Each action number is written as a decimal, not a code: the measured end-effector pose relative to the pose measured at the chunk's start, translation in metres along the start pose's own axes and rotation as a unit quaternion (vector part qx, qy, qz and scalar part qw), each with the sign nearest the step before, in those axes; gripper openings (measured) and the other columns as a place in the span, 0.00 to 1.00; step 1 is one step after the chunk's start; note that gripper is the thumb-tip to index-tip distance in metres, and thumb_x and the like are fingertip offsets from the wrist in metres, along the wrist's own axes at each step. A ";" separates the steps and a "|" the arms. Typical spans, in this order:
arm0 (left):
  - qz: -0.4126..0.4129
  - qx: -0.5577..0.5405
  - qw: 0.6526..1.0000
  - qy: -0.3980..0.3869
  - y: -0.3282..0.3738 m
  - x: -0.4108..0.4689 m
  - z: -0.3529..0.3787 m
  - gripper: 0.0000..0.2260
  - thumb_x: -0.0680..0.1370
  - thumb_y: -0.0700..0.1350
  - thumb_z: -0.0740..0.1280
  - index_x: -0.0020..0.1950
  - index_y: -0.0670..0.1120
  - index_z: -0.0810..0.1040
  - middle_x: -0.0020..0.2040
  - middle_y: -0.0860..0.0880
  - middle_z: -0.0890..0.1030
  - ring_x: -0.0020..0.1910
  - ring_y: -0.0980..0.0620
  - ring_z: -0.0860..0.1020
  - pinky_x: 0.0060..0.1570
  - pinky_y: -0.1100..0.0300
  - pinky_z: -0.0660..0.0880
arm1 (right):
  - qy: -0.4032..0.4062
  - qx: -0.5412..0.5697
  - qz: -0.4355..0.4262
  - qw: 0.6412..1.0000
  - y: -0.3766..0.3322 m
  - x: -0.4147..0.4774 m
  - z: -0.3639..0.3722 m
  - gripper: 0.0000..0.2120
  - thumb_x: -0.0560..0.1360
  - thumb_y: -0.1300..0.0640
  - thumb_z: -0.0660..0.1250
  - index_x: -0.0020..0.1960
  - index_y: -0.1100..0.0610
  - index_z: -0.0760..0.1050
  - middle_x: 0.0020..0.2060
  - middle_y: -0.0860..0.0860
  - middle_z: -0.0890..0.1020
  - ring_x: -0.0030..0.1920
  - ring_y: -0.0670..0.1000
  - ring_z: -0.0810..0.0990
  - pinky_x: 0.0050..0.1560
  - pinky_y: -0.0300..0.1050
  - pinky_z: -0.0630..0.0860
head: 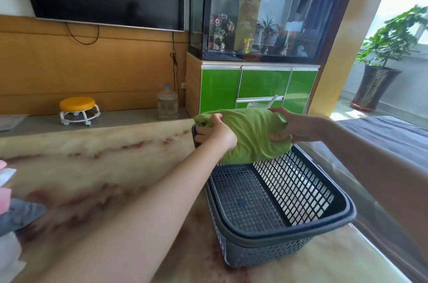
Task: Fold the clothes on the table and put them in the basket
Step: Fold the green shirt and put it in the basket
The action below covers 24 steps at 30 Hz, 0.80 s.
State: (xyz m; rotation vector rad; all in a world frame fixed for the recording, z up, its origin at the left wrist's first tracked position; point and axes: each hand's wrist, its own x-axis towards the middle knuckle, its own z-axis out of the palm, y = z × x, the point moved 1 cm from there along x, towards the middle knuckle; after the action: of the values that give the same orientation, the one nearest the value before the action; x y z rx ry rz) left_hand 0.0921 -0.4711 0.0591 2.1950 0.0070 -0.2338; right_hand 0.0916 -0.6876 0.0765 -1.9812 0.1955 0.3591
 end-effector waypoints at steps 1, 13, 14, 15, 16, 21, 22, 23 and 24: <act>0.000 0.045 0.999 -0.007 0.002 -0.002 0.005 0.25 0.82 0.43 0.56 0.75 0.53 0.49 0.73 0.40 0.52 0.70 0.44 0.57 0.69 0.50 0.60 | 0.002 -0.005 0.000 1.000 0.003 0.003 0.002 0.48 0.65 0.74 0.72 0.71 0.38 0.56 0.70 0.57 0.62 0.63 0.64 0.73 0.56 0.69 0.74; -0.030 0.402 0.913 -0.069 -0.021 -0.003 0.043 0.43 0.77 0.45 0.65 0.75 0.40 0.33 0.74 0.34 0.49 0.74 0.38 0.50 0.72 0.51 0.53 | 0.070 -0.250 -0.013 0.966 0.044 0.023 0.044 0.46 0.67 0.66 0.74 0.74 0.48 0.50 0.58 0.57 0.69 0.50 0.53 0.74 0.48 0.50 0.79; -0.031 0.409 0.909 -0.072 -0.023 0.000 0.044 0.43 0.78 0.45 0.65 0.75 0.41 0.33 0.74 0.34 0.49 0.74 0.38 0.50 0.72 0.50 0.52 | 0.072 -0.247 -0.015 0.966 0.048 0.025 0.046 0.46 0.68 0.66 0.75 0.74 0.48 0.50 0.59 0.57 0.69 0.52 0.54 0.74 0.49 0.50 0.79; -0.032 0.421 0.903 -0.079 -0.024 0.002 0.045 0.42 0.78 0.46 0.65 0.75 0.41 0.34 0.75 0.34 0.48 0.74 0.38 0.49 0.72 0.50 0.52 | 0.069 -0.249 -0.014 0.966 0.049 0.026 0.048 0.47 0.68 0.65 0.75 0.75 0.47 0.49 0.61 0.57 0.68 0.55 0.56 0.74 0.52 0.53 0.79; -0.031 0.438 0.894 -0.088 -0.026 0.003 0.046 0.41 0.78 0.46 0.64 0.76 0.42 0.34 0.75 0.34 0.48 0.75 0.38 0.48 0.72 0.50 0.51 | 0.061 -0.257 -0.008 0.964 0.050 0.027 0.049 0.47 0.68 0.65 0.75 0.75 0.48 0.48 0.62 0.58 0.68 0.57 0.57 0.73 0.56 0.55 0.78; 0.038 0.531 0.846 -0.016 -0.035 0.015 0.049 0.28 0.81 0.40 0.56 0.76 0.40 0.43 0.74 0.39 0.52 0.73 0.45 0.54 0.67 0.60 0.58 | 0.039 -0.403 0.015 0.914 0.064 0.035 0.062 0.52 0.67 0.57 0.77 0.77 0.47 0.44 0.70 0.56 0.67 0.67 0.58 0.69 0.68 0.58 0.67; 0.063 0.554 0.830 0.001 -0.034 0.019 0.047 0.26 0.81 0.39 0.54 0.75 0.39 0.45 0.74 0.42 0.53 0.72 0.48 0.55 0.66 0.63 0.58 | 0.051 -0.425 0.014 0.904 0.067 0.036 0.064 0.53 0.67 0.55 0.77 0.78 0.47 0.44 0.71 0.56 0.66 0.68 0.59 0.68 0.69 0.58 0.66; 0.080 0.594 0.800 0.001 -0.034 0.022 0.045 0.24 0.82 0.41 0.53 0.75 0.38 0.47 0.74 0.42 0.54 0.73 0.48 0.54 0.66 0.63 0.56 | 0.065 -0.446 0.014 0.892 0.069 0.037 0.065 0.53 0.66 0.52 0.77 0.78 0.47 0.44 0.72 0.56 0.63 0.70 0.59 0.65 0.70 0.59 0.64; 0.081 0.642 0.762 -0.017 -0.034 0.023 0.043 0.24 0.82 0.45 0.52 0.76 0.40 0.50 0.75 0.42 0.55 0.74 0.47 0.52 0.69 0.59 0.53 | 0.081 -0.476 0.011 0.876 0.069 0.037 0.067 0.53 0.65 0.50 0.77 0.78 0.47 0.45 0.73 0.56 0.58 0.72 0.60 0.60 0.72 0.61 0.60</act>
State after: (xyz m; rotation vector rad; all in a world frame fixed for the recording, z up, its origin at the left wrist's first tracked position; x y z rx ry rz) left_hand 0.1043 -0.4873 0.0028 3.5413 -0.5070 -0.1948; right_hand 0.0955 -0.6556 -0.0212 -2.9972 0.1568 0.3299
